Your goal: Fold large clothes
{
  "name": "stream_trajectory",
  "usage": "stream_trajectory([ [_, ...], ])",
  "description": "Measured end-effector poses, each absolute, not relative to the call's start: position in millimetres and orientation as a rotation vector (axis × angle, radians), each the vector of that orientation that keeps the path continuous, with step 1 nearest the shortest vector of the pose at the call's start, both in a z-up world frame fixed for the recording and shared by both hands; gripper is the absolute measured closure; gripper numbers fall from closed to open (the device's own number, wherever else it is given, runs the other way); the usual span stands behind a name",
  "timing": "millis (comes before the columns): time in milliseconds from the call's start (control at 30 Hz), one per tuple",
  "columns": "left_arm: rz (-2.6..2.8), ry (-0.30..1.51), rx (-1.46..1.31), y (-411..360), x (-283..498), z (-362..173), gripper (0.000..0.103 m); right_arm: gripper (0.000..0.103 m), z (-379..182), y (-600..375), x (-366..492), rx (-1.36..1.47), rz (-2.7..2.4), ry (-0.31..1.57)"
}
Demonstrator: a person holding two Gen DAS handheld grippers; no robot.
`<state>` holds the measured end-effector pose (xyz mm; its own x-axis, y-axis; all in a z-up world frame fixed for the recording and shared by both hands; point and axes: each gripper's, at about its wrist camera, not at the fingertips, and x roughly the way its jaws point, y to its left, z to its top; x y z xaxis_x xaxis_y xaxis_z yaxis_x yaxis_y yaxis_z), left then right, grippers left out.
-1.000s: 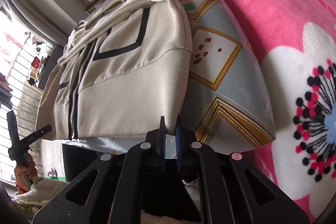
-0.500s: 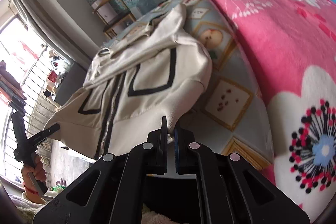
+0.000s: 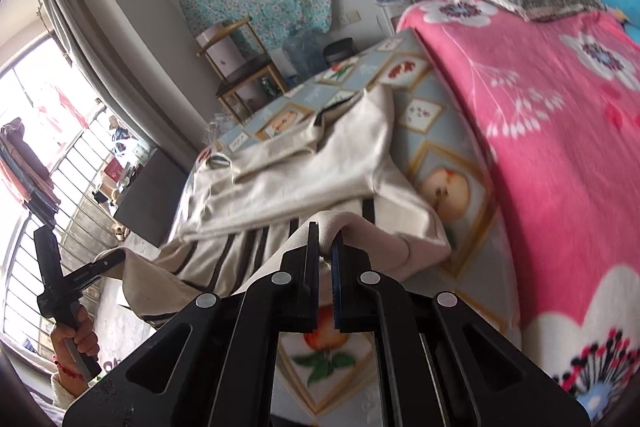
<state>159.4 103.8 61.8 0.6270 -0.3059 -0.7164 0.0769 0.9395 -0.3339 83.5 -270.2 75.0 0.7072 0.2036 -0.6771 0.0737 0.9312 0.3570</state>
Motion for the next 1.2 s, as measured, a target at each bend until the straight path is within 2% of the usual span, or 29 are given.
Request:
stream_trajectory([
  [267, -0.191, 0.869, -0.292, 115.5, 236.4, 63.8, 0.098, 0.098, 84.5, -281.2, 170.6, 0.383, 0.085, 0.735],
  [500, -0.156, 0.907, -0.294, 123.8, 313.3, 44.8, 0.098, 0.098, 55.0, -304.9, 256.9, 0.472, 0.097, 0.774],
  [600, -0.144, 0.953, -0.302, 121.6, 342.3, 22.7, 0.094, 0.098, 29.1, -309.1, 289.8, 0.474, 0.08, 0.836],
  [667, -0.131, 0.997, -0.342, 123.5, 358.1, 6.4, 0.086, 0.097, 11.8, -312.9, 303.8, 0.502, 0.087, 0.866],
  [733, -0.048, 1.003, -0.349, 129.3, 363.8, -0.7, 0.059, 0.09, 0.7, -314.7, 313.6, 0.509, 0.078, 0.896],
  [767, -0.028, 0.982, -0.366, 134.3, 363.1, 0.8, 0.057, 0.089, -2.2, -316.4, 315.4, 0.504, 0.066, 0.897],
  [800, -0.019, 0.963, -0.386, 139.3, 360.7, 2.6, 0.055, 0.08, -2.4, -317.1, 315.2, 0.495, 0.064, 0.895],
  [833, -0.005, 0.952, -0.405, 144.5, 357.4, 5.5, 0.054, 0.065, -1.3, -318.8, 313.2, 0.491, 0.053, 0.891],
  [900, 0.009, 0.926, -0.418, 151.3, 346.8, 14.3, 0.054, 0.047, 5.7, -321.7, 303.6, 0.499, 0.046, 0.868],
  [967, 0.006, 0.893, -0.401, 154.6, 328.3, 24.9, 0.053, 0.046, 15.9, -322.5, 287.9, 0.508, 0.066, 0.848],
  [1033, -0.008, 0.876, -0.396, 157.5, 305.8, 30.0, 0.048, 0.038, 24.5, -323.1, 268.5, 0.52, 0.079, 0.838],
  [1067, -0.016, 0.882, -0.401, 159.2, 294.6, 29.3, 0.047, 0.037, 28.2, -322.7, 257.5, 0.527, 0.093, 0.83],
  [1133, -0.051, 0.913, -0.433, 162.7, 270.8, 22.9, 0.047, 0.028, 31.6, -320.4, 230.6, 0.555, 0.123, 0.825],
  [1200, -0.082, 0.948, -0.47, 164.6, 250.7, 11.4, 0.046, 0.026, 27.9, -316.2, 203.4, 0.583, 0.141, 0.848],
])
